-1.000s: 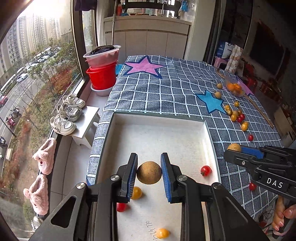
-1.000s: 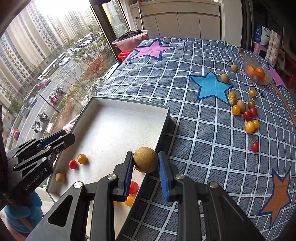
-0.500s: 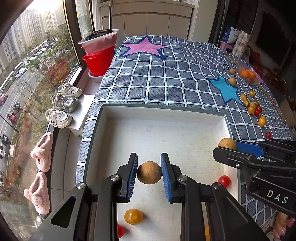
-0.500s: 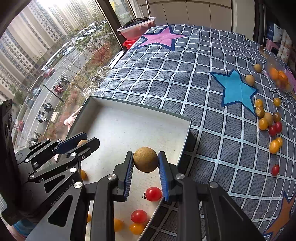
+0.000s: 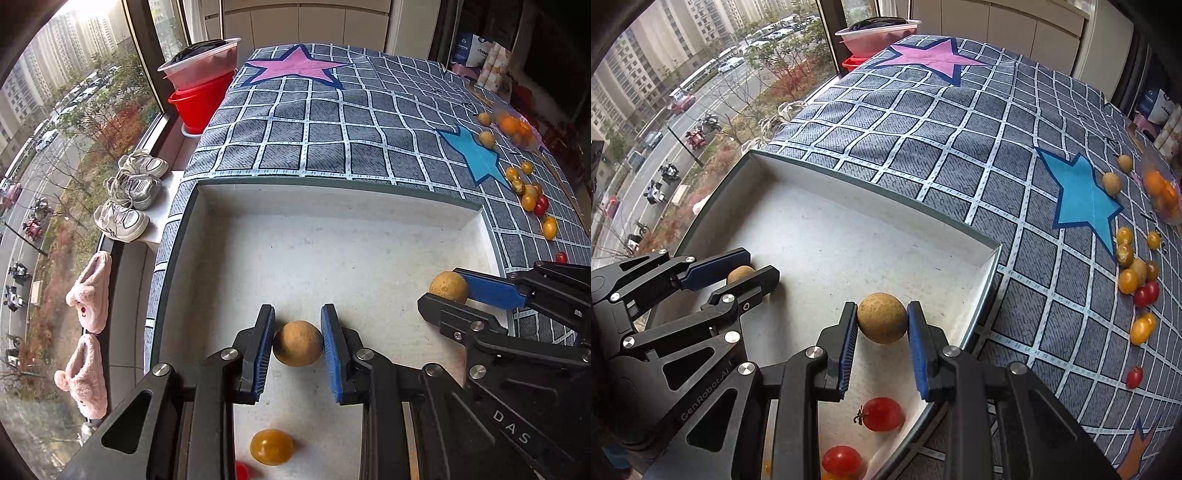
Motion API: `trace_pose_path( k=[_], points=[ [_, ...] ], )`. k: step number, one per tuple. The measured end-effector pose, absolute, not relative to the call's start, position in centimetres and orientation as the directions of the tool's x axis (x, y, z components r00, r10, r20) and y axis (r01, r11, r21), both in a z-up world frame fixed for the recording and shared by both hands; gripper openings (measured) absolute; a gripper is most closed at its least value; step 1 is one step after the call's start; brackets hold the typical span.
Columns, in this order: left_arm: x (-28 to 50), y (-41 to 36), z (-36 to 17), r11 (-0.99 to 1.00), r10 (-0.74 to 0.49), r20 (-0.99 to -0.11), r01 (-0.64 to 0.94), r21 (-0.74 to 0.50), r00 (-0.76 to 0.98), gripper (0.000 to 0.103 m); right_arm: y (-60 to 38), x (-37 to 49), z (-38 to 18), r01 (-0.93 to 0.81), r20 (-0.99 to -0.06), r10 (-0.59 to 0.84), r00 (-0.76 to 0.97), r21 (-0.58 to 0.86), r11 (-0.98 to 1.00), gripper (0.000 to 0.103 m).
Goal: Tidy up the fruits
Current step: 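Open both tools to drop the tan fruits into the white tray, then grasp a red tomato with the left tool while the right tool grasps a red tomato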
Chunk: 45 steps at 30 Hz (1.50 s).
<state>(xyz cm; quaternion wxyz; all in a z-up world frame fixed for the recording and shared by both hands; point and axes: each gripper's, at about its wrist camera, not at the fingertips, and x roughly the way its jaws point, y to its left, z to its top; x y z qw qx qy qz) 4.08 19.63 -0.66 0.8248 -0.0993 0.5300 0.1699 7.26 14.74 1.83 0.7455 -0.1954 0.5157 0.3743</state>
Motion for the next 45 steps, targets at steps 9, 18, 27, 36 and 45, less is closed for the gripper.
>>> trace_pose_path(
  k=[9, 18, 27, 36, 45],
  points=[
    [3.9, 20.3, -0.7, 0.91, 0.197, -0.91, -0.415, 0.03, 0.366, 0.053, 14.6, 6.4, 2.0, -0.783, -0.913, 0.328, 0.243, 0.014, 0.621, 0.04],
    [3.3, 20.3, 0.2, 0.907, 0.187, -0.903, -0.42, 0.008, 0.387, 0.055, 11.5, 4.5, 4.8, -0.796, -0.879, 0.397, 0.264, 0.034, 0.605, 0.075],
    [2.3, 16.6, 2.6, 0.939, 0.186, -0.85, -0.344, 0.006, 0.493, 0.094, 2.0, 7.1, 6.4, -0.638, -0.857, 0.415, 0.307, 0.138, 0.757, 0.08],
    [2.2, 9.9, 5.3, 0.977, 0.131, -0.827, -0.213, 0.014, 0.546, 0.094, -9.0, 10.3, 3.5, -0.414, -0.885, 0.34, 0.318, 0.193, 0.89, 0.08],
    [1.7, 0.7, 5.7, 0.999, 0.046, -0.829, -0.048, 0.023, 0.558, 0.094, -13.7, 10.5, 1.7, -0.337, -0.885, 0.334, 0.324, 0.222, 0.915, 0.08]
  ],
)
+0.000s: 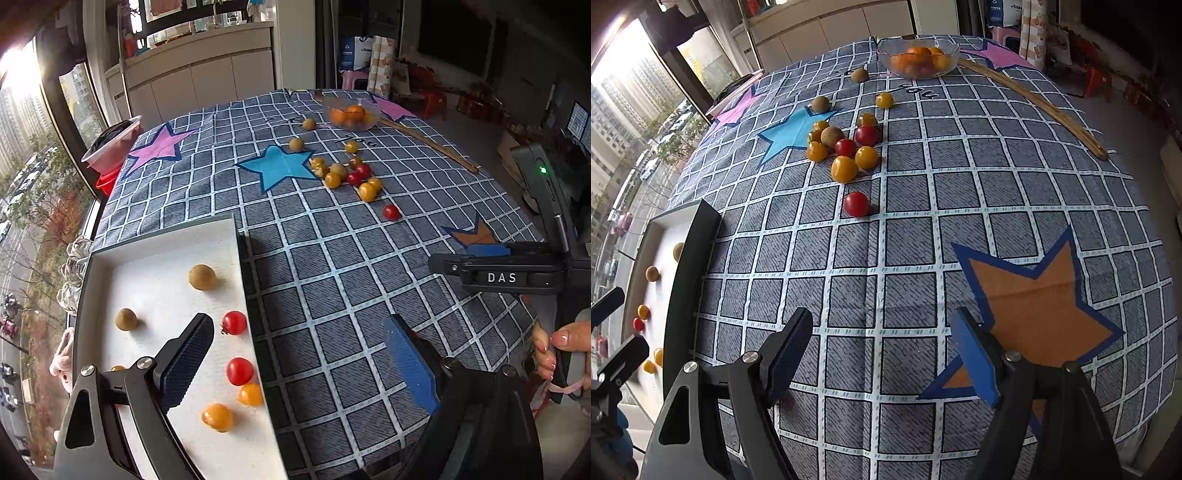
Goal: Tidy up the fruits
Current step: 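Grasp a red tomato with the left tool while the right tool grasps a red tomato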
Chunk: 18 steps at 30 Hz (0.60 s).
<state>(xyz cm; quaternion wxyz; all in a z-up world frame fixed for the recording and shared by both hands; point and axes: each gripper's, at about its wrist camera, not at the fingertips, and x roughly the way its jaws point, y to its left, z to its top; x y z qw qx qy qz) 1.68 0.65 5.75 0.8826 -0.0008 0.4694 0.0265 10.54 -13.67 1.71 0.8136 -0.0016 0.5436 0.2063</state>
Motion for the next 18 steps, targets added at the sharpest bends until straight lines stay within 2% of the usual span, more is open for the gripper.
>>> trace_pose_path(
  k=[9, 18],
  points=[
    [2.0, -5.0, 2.2, 0.999, 0.046, -0.854, -0.016, 0.045, 0.518, 0.094, -12.8, 11.8, 1.4, -0.368, -0.864, 0.35, 0.361, 0.213, 0.905, 0.08],
    [2.8, -7.3, -0.4, 0.997, 0.071, -0.871, -0.019, 0.071, 0.487, 0.094, -10.8, 14.0, 1.0, -0.406, -0.849, 0.347, 0.397, 0.177, 0.897, 0.079]
  ],
)
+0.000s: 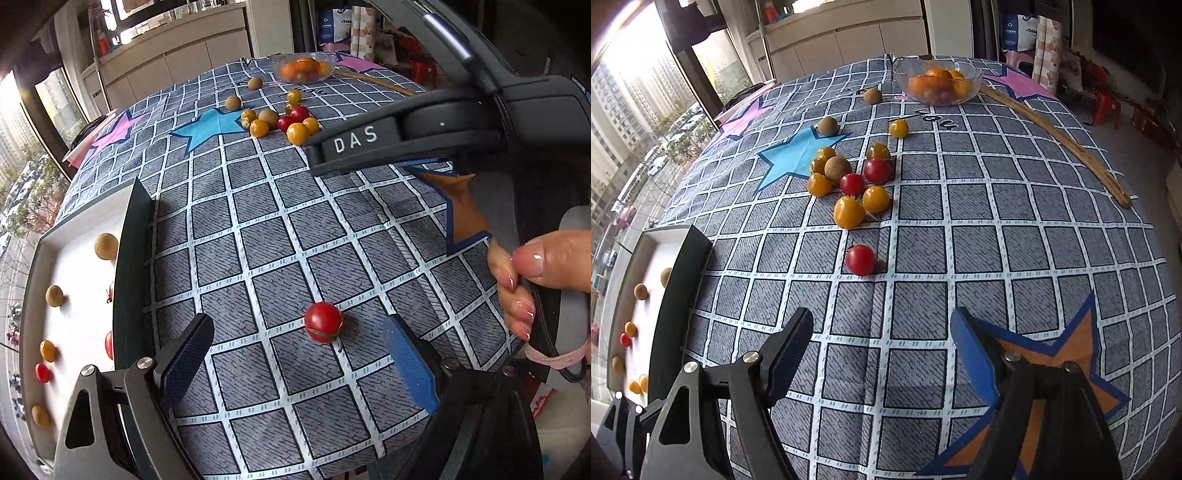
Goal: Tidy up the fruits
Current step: 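Grasp a red tomato with the left tool while the right tool grasps a red tomato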
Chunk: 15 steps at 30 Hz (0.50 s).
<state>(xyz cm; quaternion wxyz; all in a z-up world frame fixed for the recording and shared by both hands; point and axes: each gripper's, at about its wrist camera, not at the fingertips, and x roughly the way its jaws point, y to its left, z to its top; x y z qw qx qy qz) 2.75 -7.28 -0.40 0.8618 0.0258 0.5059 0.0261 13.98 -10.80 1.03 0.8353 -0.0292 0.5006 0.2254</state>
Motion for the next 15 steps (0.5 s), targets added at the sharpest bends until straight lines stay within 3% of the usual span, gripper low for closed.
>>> trace_pose_path(
  k=[4, 5, 6, 10, 15],
  points=[
    [3.0, -7.6, -0.9, 0.997, 0.074, -0.876, -0.027, 0.07, 0.476, 0.092, -9.6, 14.9, 0.6, -0.42, -0.852, 0.334, 0.404, 0.151, 0.895, 0.073],
    [3.1, -7.6, -1.0, 0.997, 0.075, -0.878, -0.03, 0.069, 0.472, 0.08, -9.3, 15.0, 0.4, -0.423, -0.853, 0.331, 0.404, 0.147, 0.894, 0.07],
    [3.3, -7.6, -1.2, 0.998, 0.068, -0.883, -0.03, 0.061, 0.465, 0.076, -9.1, 15.1, 0.4, -0.426, -0.85, 0.323, 0.417, 0.131, 0.895, 0.069],
    [3.4, -7.5, -1.2, 0.998, 0.052, -0.884, -0.046, 0.035, 0.465, 0.076, -8.0, 15.4, 0.3, -0.447, -0.848, 0.297, 0.439, 0.081, 0.891, 0.069],
    [3.6, -7.4, -1.1, 0.999, 0.018, -0.886, -0.037, 0.0, 0.464, 0.057, -6.9, 15.4, 0.2, -0.462, -0.846, 0.27, 0.46, 0.031, 0.886, 0.06]
  ],
)
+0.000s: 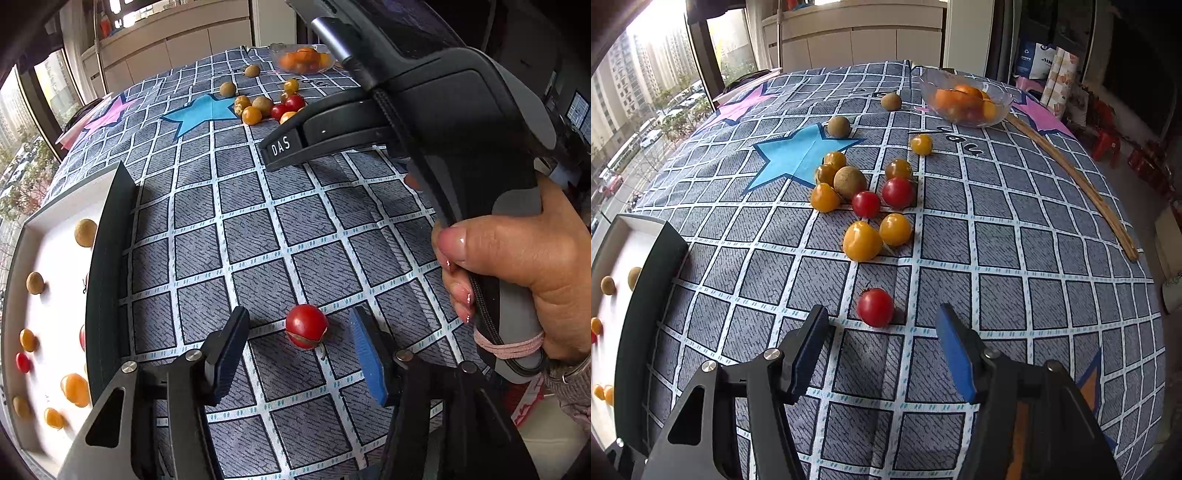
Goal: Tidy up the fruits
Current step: 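Grasp a red tomato with the left tool while the right tool grasps a red tomato, then carry both red tomatoes over the white tray with both tools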
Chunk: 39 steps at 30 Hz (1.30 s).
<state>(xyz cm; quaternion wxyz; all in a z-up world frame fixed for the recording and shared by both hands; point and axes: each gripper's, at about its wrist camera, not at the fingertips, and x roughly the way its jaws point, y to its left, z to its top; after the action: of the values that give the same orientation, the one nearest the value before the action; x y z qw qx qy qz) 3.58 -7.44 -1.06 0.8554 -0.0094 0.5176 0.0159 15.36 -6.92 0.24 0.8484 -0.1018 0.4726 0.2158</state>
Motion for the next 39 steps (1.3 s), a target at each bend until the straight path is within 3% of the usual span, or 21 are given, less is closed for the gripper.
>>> trace_pose_path(
  k=[4, 5, 7, 23, 39],
  points=[
    [3.5, -7.8, -0.9, 1.0, 0.002, -0.883, -0.018, -0.007, 0.469, 0.031, -6.5, 15.5, 0.5, -0.471, -0.845, 0.283, 0.453, 0.042, 0.881, 0.034],
    [3.5, -7.9, -0.9, 1.0, -0.006, -0.883, -0.009, -0.011, 0.469, 0.027, -6.5, 15.5, 0.5, -0.471, -0.845, 0.287, 0.452, 0.047, 0.881, 0.025],
    [3.3, -7.9, -0.8, 1.0, -0.014, -0.884, 0.003, -0.015, 0.467, 0.023, -6.7, 15.5, 0.5, -0.465, -0.844, 0.298, 0.445, 0.066, 0.883, 0.02],
    [0.3, -6.0, 0.9, 0.998, -0.05, -0.877, -0.017, -0.066, 0.478, 0.023, -12.0, 10.7, 0.7, -0.414, -0.845, 0.426, 0.323, 0.279, 0.867, 0.02],
    [-3.2, -0.7, 3.0, 0.989, -0.016, -0.842, -0.112, -0.091, 0.539, 0.023, -11.9, 5.8, 2.1, -0.422, -0.848, 0.431, 0.308, 0.285, 0.861, 0.02]
  ],
)
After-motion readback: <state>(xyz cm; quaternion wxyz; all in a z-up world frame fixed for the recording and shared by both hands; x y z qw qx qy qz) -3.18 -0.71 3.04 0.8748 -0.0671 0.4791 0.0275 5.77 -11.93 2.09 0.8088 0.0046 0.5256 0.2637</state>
